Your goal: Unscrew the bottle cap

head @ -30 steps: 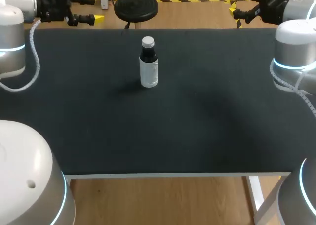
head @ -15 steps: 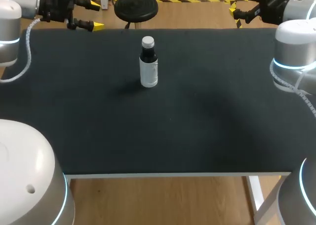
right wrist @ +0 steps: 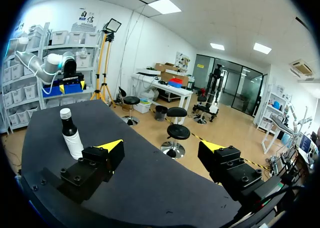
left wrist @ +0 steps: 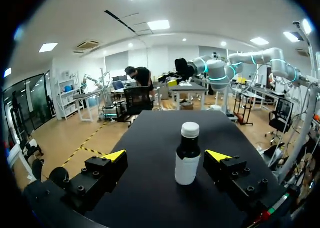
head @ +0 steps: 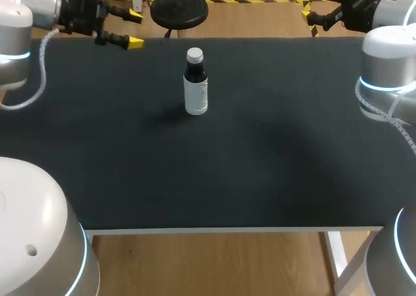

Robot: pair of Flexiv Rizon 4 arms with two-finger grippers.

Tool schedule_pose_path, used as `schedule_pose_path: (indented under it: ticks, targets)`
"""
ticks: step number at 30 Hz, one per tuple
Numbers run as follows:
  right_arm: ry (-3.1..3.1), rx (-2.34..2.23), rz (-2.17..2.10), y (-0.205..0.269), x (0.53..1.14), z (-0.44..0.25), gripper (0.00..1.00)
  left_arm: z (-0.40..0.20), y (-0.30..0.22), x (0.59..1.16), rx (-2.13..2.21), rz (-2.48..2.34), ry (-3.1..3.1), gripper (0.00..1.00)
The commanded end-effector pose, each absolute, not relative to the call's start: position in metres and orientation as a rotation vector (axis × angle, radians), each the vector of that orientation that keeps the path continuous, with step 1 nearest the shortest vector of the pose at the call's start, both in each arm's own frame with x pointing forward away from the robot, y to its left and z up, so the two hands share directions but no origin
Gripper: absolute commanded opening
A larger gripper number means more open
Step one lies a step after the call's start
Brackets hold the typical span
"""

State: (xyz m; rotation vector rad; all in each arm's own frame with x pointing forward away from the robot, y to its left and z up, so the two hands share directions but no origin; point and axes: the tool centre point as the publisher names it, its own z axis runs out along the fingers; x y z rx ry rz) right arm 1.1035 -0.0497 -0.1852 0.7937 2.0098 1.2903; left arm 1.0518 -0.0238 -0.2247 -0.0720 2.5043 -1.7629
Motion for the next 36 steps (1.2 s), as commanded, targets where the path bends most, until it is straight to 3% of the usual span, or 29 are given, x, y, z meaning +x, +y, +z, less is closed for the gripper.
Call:
schedule_pose_path:
  ticks: [1,36]
  targets:
    - [2.013,0.794,1.289,-0.05,1.104,-0.185,1.0,-0.242,-0.036,1.049,-0.063,-1.803,2.484,1.0]
    - [2.013,0.794,1.289,-0.05,1.104,-0.185,1.0,-0.279,-0.112,1.031,-0.001,-1.834,2.614,1.0]
